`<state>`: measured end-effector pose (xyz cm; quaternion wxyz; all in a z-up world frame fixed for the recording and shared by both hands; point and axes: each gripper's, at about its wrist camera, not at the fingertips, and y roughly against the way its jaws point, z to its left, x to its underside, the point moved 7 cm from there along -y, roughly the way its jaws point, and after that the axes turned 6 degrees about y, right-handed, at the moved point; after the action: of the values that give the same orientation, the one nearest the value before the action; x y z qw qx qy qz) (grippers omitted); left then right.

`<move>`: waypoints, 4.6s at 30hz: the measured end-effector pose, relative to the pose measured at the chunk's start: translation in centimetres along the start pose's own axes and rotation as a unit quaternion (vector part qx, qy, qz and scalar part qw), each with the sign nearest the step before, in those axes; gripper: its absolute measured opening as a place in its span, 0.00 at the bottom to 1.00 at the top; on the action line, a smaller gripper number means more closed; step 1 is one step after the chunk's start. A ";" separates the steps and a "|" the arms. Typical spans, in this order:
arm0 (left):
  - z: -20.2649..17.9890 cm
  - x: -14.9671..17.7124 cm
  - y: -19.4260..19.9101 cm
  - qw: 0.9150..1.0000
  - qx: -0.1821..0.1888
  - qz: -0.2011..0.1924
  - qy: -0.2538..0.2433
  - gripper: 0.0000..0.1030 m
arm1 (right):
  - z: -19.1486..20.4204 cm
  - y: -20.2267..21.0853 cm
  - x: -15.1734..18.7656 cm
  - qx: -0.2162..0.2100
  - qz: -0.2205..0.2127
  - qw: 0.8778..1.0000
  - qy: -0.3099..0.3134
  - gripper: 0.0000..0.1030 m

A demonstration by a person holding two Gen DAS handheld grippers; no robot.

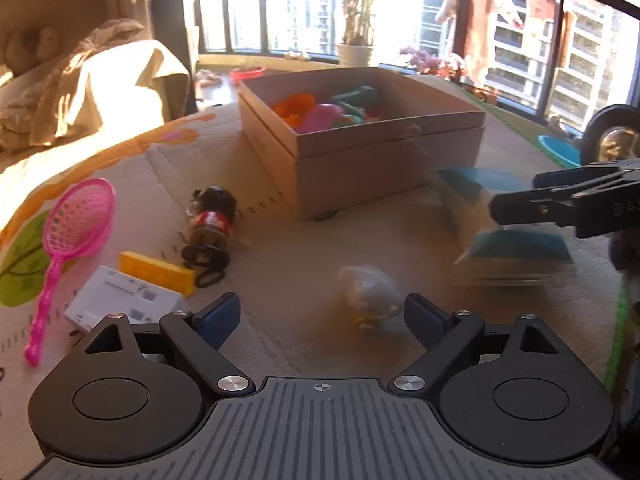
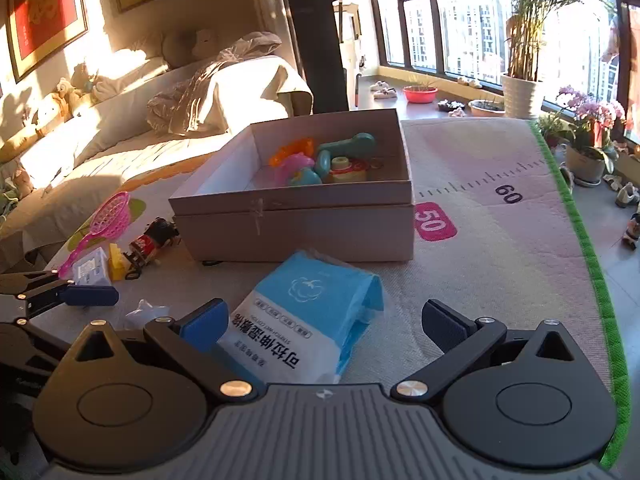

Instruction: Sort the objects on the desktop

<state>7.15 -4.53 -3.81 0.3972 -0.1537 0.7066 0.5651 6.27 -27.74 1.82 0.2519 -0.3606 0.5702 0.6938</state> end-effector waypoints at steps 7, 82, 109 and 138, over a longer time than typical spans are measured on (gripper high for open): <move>1.8 0.1 0.6 1.000 -0.011 0.005 0.013 0.91 | 1.7 -1.4 -0.3 -0.029 0.016 0.999 -0.018 0.99; -3.4 -14.0 -0.2 0.991 0.015 -0.126 -0.030 0.48 | -0.5 4.5 -10.4 -0.012 -0.070 0.990 0.119 0.48; 3.4 0.6 2.4 0.997 0.001 -0.039 0.073 0.97 | -0.3 -8.4 -11.0 0.040 0.043 0.992 0.111 0.40; 7.1 2.2 3.3 0.993 -0.085 -0.030 0.076 0.99 | 13.7 -5.6 -10.9 -0.116 0.033 0.986 0.111 0.41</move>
<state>6.27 3.57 -3.52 0.3442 -0.2511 0.6790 0.5978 14.26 -12.54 8.22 0.1205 -0.4436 0.5218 0.7186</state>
